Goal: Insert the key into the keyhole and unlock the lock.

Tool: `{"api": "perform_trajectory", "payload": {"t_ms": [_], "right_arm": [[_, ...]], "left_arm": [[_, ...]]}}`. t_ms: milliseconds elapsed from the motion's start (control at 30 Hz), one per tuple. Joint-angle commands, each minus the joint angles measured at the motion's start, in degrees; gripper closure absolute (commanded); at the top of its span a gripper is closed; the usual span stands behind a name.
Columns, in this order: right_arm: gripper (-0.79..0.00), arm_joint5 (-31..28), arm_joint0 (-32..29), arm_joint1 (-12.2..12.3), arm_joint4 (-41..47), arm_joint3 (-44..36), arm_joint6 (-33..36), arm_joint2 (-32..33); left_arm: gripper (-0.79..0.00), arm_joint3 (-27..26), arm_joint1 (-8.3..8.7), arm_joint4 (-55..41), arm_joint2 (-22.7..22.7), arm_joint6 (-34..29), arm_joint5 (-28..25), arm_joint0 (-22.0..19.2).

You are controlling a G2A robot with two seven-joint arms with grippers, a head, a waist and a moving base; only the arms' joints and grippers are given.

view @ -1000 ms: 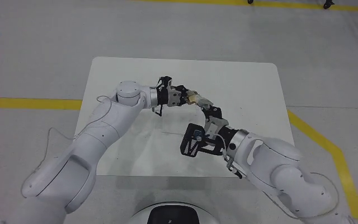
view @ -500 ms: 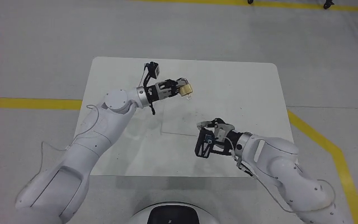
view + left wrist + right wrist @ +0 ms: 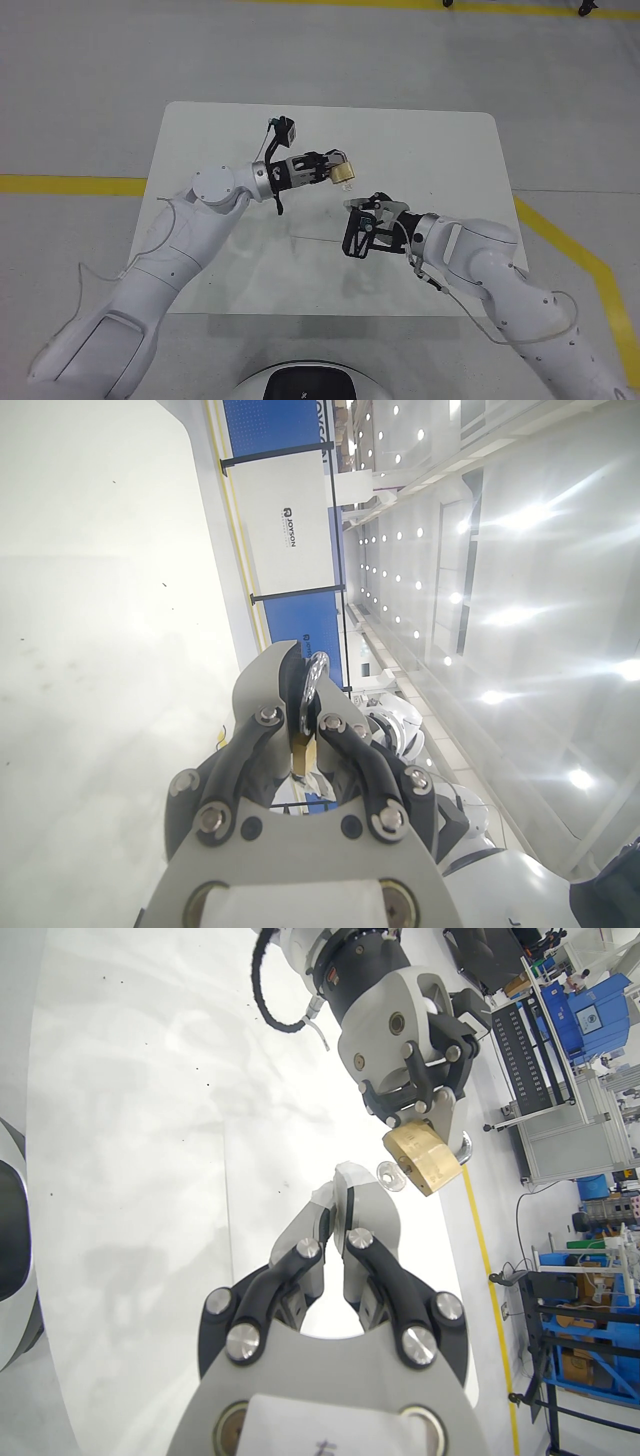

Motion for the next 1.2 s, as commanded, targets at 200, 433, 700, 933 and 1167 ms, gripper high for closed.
{"api": "perform_trajectory", "payload": {"t_ms": [200,433,700,933,1167], "right_arm": [[0.0,-0.1,0.9,-0.5,0.5,2.1,-0.7,0.1],[0.0,-0.2,0.6,-0.7,0.6,2.3,-0.8,0.8],[-0.114,1.0,-1.7,-0.6,-0.4,0.6,-2.4,2.8],[-0.785,4.8,-5.0,-0.4,-10.5,-4.1,10.3,2.5],[-0.785,4.8,-5.0,-0.4,-10.5,-4.1,10.3,2.5]], "left_arm": [[0.0,-1.5,0.04,0.7,-0.5,-1.2,1.0,0.8],[0.0,-2.6,-0.03,1.2,-0.7,-1.6,1.4,1.4],[0.0,-3.2,-0.03,2.1,-1.7,0.5,-0.5,2.4],[0.0,-3.1,-0.44,-0.9,-2.0,2.5,5.2,3.3],[0.0,-2.9,-0.49,-1.6,-2.0,2.4,6.1,3.3]]}}
